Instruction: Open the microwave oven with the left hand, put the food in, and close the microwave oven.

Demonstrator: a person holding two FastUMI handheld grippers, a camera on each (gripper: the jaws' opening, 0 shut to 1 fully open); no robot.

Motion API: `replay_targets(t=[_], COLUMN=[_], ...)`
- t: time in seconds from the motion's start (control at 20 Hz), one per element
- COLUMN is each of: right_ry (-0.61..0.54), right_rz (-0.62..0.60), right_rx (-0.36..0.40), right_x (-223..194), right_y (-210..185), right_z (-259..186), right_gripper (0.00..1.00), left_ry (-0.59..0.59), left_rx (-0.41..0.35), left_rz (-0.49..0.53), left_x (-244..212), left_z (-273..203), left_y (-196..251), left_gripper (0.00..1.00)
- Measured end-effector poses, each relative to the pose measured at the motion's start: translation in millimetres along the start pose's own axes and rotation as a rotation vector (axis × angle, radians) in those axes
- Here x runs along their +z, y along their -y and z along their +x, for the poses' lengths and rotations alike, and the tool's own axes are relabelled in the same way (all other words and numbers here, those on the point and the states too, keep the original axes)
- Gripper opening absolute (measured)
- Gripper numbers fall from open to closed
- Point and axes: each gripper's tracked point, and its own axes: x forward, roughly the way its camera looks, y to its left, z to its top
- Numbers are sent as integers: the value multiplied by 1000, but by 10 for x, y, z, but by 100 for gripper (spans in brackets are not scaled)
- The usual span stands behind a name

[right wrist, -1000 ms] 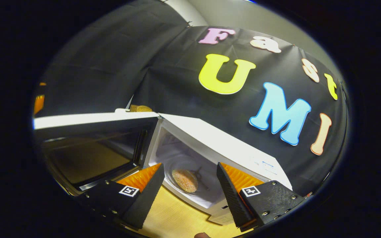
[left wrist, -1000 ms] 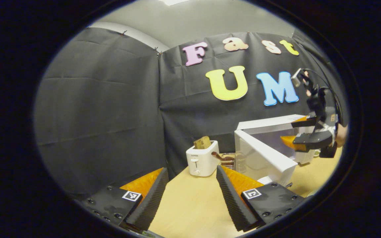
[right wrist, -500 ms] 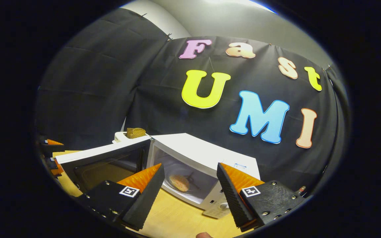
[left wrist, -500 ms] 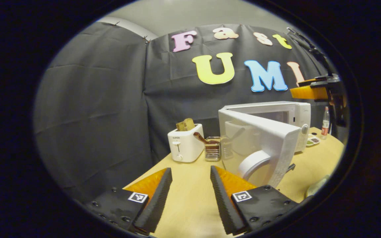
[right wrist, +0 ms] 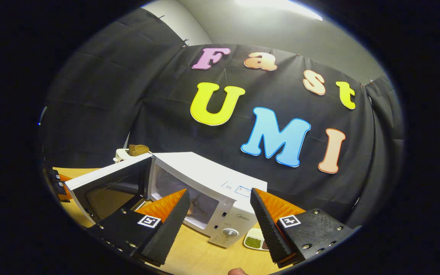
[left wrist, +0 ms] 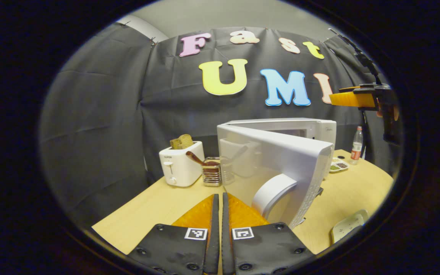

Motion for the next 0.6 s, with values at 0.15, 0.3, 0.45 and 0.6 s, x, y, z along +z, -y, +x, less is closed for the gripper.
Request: replay_targets(t=[0.15, 0.3, 0.45, 0.6], right_ry=[-3, -19, -27, -28], right_rz=[-11, 1, 10, 9], right_rx=[-29, -58, -97, -141], right_x=[-53, -113, -124, -120], right_y=[134, 271, 425, 586], right_z=[-75, -136, -201, -296], right_gripper=[96, 96, 97, 97], left_ry=[-11, -6, 14, 31], left_rx=[-72, -139, -204, -260], left_rz=[5, 17, 27, 40], left_x=[30, 82, 234, 336], left_z=[66, 154, 240, 350], left_y=[316, 617, 907, 1160], left_gripper=[10, 10, 10, 10])
